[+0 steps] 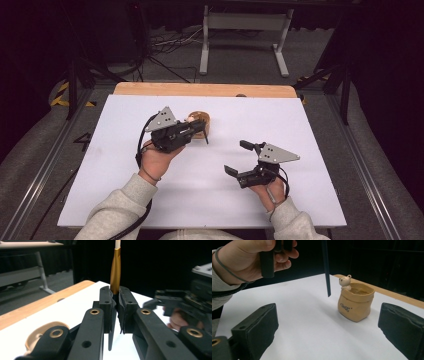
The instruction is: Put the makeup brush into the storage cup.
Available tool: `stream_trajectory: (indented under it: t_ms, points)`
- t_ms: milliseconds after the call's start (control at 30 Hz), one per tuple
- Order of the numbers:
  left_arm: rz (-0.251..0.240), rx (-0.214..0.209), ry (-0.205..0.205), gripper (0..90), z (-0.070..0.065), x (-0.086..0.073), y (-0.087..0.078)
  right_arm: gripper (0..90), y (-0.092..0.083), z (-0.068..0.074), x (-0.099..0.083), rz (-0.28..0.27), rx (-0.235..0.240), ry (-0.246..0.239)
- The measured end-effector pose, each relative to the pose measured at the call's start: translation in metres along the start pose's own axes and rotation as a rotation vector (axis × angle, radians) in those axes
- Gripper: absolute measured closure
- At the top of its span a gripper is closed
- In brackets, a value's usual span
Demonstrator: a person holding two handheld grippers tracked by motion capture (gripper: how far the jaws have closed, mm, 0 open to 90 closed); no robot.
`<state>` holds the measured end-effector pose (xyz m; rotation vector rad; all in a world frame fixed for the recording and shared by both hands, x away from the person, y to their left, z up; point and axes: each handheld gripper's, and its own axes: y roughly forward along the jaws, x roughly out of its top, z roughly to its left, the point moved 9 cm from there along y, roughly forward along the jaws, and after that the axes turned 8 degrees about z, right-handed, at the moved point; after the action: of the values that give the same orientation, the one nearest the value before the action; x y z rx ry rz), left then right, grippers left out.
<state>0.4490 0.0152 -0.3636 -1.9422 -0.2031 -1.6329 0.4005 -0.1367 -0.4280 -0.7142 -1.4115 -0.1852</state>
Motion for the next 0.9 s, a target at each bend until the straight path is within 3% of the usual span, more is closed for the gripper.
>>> stream_trajectory:
  t_ms: [200,567,900]
  points:
    - [0.011,0.052,-0.022,82.7,0.012,0.008,0.005,3.5,-0.003,-0.002,0.001,-0.006,-0.001,0.009]
    - [0.012,0.11,-0.008,82.7,0.027,0.024,0.01,3.4,-0.011,-0.007,0.002,-0.012,-0.024,0.018]
    - [0.033,0.173,-0.003,82.7,0.045,0.027,0.022,0.0,-0.017,-0.013,0.001,-0.023,-0.055,0.014]
